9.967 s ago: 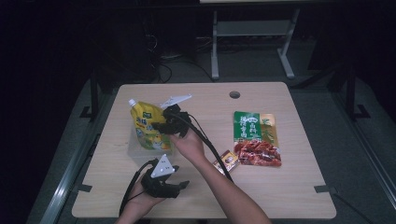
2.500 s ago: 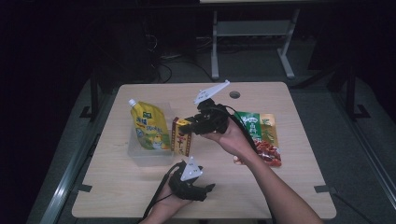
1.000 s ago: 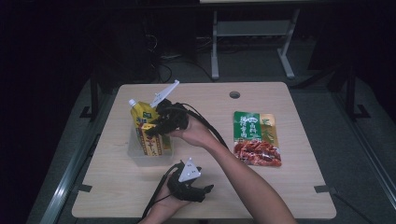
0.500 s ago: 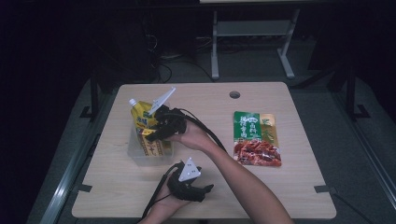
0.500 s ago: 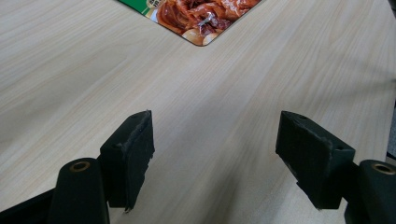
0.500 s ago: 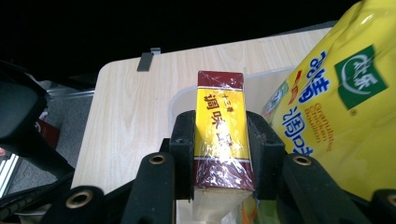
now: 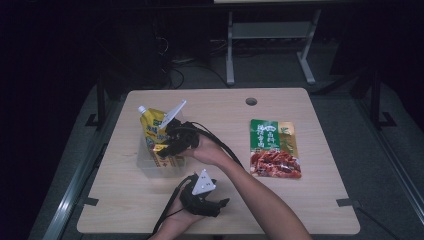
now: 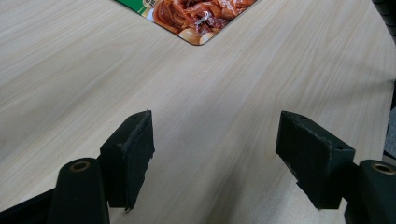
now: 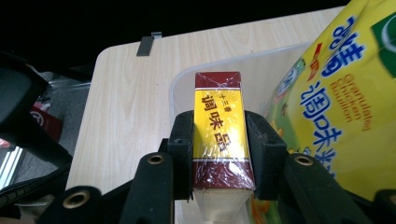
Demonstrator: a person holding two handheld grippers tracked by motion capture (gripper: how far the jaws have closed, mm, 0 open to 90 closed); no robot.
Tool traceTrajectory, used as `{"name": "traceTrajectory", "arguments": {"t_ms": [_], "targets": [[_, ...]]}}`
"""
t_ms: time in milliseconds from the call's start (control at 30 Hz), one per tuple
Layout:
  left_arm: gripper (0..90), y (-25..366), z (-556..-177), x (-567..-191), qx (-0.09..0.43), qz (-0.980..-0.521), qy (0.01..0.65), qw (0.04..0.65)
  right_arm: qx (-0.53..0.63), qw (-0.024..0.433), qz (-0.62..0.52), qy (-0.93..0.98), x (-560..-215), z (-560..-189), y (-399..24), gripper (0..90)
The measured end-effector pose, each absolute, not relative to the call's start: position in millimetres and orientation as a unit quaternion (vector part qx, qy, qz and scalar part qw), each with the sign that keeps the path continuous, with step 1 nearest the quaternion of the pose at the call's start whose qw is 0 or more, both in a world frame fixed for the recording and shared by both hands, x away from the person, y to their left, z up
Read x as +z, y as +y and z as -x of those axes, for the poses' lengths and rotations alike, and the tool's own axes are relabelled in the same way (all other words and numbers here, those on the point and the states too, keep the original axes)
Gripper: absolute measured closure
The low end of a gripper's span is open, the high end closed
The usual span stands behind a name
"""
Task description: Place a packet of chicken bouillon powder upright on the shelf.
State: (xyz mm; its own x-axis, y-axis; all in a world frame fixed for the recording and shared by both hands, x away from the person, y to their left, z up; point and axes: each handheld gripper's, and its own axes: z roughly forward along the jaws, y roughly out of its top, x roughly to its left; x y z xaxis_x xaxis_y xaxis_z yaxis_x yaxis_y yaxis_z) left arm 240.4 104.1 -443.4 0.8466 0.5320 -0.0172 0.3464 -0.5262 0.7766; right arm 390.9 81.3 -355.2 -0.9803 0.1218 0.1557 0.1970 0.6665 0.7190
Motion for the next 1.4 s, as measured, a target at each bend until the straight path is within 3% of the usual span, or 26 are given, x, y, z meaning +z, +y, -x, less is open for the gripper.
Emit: {"name": "traceTrajectory", "arguments": {"t_ms": [667,1400], "targets": [[27.3,102,-238,-444,0.11,-0.865,0.255,0.419,-0.381,0.054,0.085,-0.919,-364,-386,83,61.9],[27.0,98,-237,-447,0.105,-0.87,0.25,0.412,-0.424,0.046,0.102,-0.899,-334,-376,44,51.9]]}}
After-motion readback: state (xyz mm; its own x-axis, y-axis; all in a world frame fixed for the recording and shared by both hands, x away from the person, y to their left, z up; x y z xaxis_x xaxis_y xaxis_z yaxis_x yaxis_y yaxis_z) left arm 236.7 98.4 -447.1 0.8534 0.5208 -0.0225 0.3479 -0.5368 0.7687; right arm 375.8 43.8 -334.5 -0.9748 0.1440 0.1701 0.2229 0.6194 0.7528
